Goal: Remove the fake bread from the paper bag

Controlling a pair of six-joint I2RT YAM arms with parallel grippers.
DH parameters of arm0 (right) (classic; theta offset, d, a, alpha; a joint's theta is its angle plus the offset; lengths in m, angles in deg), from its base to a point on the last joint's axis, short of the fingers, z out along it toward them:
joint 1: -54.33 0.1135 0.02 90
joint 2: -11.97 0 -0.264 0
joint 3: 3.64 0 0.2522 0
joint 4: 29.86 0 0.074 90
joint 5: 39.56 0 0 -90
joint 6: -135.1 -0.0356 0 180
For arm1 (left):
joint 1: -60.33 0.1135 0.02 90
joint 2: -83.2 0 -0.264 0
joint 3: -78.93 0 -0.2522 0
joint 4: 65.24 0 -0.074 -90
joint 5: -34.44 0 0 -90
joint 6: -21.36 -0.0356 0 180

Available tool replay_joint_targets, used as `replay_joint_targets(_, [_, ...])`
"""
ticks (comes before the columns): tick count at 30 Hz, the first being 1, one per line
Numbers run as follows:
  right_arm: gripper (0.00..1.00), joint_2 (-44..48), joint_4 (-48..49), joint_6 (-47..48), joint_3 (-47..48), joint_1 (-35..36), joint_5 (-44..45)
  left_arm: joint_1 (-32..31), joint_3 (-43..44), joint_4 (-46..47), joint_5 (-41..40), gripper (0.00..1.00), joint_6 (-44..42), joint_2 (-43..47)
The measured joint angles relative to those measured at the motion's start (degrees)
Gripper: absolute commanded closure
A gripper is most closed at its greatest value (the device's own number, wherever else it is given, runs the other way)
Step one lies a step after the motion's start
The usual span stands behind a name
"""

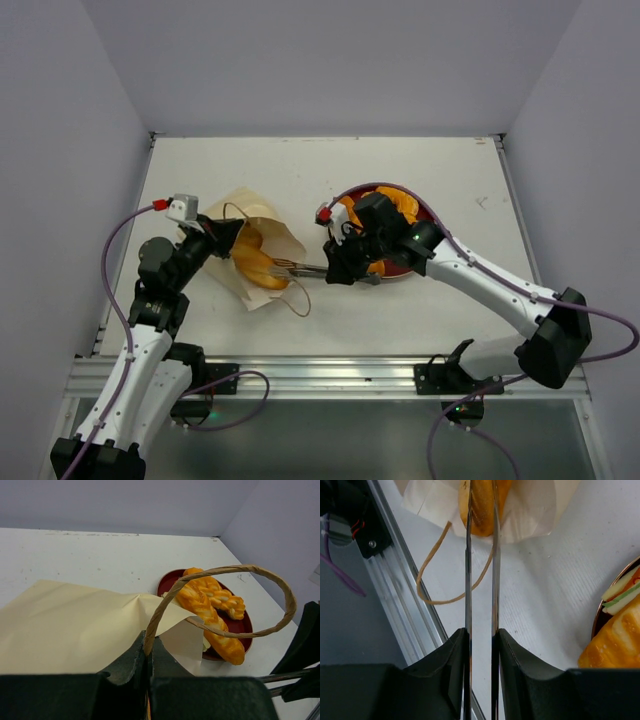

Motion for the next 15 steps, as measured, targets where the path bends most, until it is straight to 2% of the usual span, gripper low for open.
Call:
replay_joint_targets(10, [1.0,9.9,-10.8,11.0,1.6,-2.9,-0.8,0.0,0.0,-0.1,-3.7,1.0,-0.2,0.0])
replay_joint_targets(15, [1.0,14.3,-13.7,13.2,1.6,-4.4,-0.7,0.0,0.0,-0.1,-4.6,1.0,-0.2,-0.3])
